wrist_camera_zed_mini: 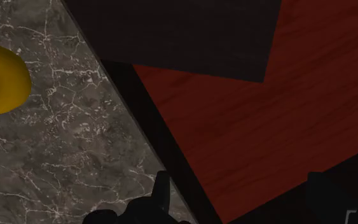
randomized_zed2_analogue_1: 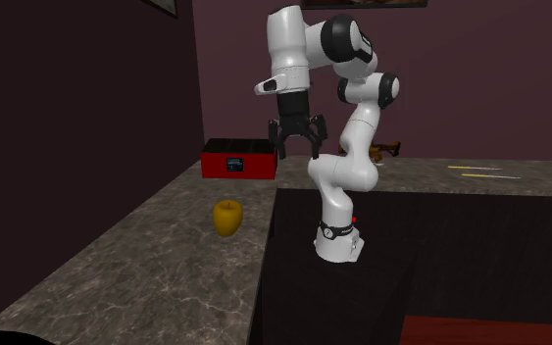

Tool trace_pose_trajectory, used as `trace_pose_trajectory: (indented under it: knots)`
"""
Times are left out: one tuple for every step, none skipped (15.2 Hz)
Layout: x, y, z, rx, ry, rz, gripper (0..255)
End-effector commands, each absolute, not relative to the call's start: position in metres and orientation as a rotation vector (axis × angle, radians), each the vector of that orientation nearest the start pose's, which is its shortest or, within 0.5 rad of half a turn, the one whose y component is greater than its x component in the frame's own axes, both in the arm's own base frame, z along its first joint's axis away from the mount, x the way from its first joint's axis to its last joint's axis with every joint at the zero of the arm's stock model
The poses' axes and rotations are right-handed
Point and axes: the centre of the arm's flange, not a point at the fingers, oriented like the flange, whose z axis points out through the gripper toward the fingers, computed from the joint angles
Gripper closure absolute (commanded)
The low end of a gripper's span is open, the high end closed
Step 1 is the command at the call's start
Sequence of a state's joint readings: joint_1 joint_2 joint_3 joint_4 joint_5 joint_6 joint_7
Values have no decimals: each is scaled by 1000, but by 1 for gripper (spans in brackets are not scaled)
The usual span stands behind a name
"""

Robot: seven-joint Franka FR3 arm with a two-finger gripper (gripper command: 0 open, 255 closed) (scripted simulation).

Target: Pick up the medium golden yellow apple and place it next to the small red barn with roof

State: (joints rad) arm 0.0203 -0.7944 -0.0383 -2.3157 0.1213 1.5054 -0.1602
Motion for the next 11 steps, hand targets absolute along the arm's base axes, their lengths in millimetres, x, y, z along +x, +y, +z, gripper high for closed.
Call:
trace_pose_trajectory:
  knots:
    - [298,4,607,-2983,-240,6,0]
    - [300,-3,599,-2999,-200,0,0]
    - [302,-11,591,-3015,-160,-6,0]
    - [304,-19,583,-3031,-119,-12,0]
    - [306,-27,576,-3046,-78,-18,0]
    - [307,-36,568,-3060,-37,-24,0]
    - [308,-44,560,-3074,5,-30,0]
    - [309,-53,553,-3087,47,-37,0]
    - [310,-61,546,-3100,90,-43,0]
    - [310,-70,538,-3112,133,-49,0]
    - [311,-79,531,-3123,176,-55,0]
